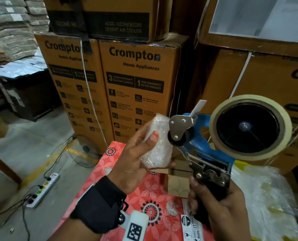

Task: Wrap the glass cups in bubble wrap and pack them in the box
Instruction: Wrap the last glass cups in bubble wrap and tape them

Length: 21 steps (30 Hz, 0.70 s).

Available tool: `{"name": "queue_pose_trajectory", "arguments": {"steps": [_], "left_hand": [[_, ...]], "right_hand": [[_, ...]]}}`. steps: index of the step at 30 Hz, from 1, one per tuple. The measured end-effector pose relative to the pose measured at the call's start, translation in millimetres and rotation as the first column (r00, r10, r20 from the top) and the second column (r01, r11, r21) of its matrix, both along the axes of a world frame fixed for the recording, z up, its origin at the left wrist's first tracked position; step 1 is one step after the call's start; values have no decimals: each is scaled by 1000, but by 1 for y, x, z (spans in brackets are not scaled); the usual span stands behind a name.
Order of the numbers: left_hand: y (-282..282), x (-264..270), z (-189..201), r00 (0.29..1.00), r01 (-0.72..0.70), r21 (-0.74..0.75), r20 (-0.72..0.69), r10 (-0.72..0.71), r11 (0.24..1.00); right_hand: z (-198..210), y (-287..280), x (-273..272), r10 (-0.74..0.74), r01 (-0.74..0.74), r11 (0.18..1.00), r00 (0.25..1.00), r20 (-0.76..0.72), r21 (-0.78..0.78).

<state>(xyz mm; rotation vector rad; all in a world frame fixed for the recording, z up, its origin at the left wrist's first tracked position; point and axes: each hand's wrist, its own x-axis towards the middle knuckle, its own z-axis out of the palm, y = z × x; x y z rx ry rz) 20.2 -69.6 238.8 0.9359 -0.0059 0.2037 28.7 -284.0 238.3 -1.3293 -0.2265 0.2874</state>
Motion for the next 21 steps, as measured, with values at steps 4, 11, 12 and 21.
{"name": "queue_pose_trajectory", "arguments": {"steps": [4, 11, 12, 21], "left_hand": [[9, -3, 4, 997, 66, 60, 25, -68, 996], [4, -3, 12, 992, -113, 99, 63, 108, 989], [3, -2, 11, 986, -160, 83, 63, 155, 984], [19, 1, 25, 959, -266, -94, 71, 273, 959]], "right_hand": [[3, 2, -4, 29, -29, 999, 1000, -7, -19], [6, 9, -12, 32, -30, 998, 998, 54, -46], [5, 10, -11, 23, -20, 998, 998, 58, -56], [4, 2, -15, 95, -82, 982, 993, 67, -168]]}}
